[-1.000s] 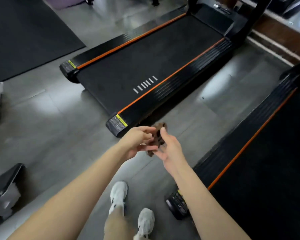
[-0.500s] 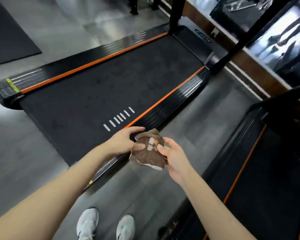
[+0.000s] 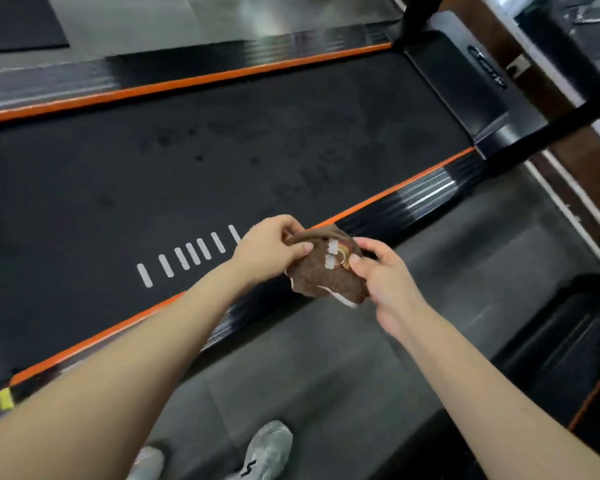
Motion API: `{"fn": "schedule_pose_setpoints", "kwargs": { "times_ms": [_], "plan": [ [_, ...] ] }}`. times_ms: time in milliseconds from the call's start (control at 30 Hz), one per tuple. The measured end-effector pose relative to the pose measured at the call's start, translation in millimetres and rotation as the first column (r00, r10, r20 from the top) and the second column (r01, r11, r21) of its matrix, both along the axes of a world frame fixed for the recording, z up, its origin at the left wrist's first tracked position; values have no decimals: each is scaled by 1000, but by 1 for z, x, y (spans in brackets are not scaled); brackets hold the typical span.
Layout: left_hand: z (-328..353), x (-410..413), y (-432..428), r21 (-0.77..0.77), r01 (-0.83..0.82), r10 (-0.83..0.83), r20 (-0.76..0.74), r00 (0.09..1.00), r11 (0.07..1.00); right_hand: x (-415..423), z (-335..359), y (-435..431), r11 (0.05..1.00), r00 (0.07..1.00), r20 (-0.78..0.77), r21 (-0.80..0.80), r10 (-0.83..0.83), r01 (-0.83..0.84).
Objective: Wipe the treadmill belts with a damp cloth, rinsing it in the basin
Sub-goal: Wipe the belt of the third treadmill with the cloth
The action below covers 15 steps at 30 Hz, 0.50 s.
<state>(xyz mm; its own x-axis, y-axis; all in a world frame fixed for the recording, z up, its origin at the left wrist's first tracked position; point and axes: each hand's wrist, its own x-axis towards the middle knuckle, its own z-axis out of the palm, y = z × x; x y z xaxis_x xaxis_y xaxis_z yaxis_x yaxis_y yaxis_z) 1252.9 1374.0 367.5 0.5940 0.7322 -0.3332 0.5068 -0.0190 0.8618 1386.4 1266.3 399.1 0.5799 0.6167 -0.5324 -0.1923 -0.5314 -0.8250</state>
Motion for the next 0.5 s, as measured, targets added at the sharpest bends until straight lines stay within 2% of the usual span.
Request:
{"fn": "schedule_pose_setpoints", "kwargs": {
  "times_ms": [200, 500],
  "plan": [
    [-52, 94, 22, 67, -130, 132, -33, 991, 989, 106, -56, 51, 995, 991, 85, 6, 103, -104],
    [-114, 263, 85, -7, -331, 331, 46, 943, 944, 286, -105, 146, 980, 972, 127, -14, 197, -197]
  ]
}}
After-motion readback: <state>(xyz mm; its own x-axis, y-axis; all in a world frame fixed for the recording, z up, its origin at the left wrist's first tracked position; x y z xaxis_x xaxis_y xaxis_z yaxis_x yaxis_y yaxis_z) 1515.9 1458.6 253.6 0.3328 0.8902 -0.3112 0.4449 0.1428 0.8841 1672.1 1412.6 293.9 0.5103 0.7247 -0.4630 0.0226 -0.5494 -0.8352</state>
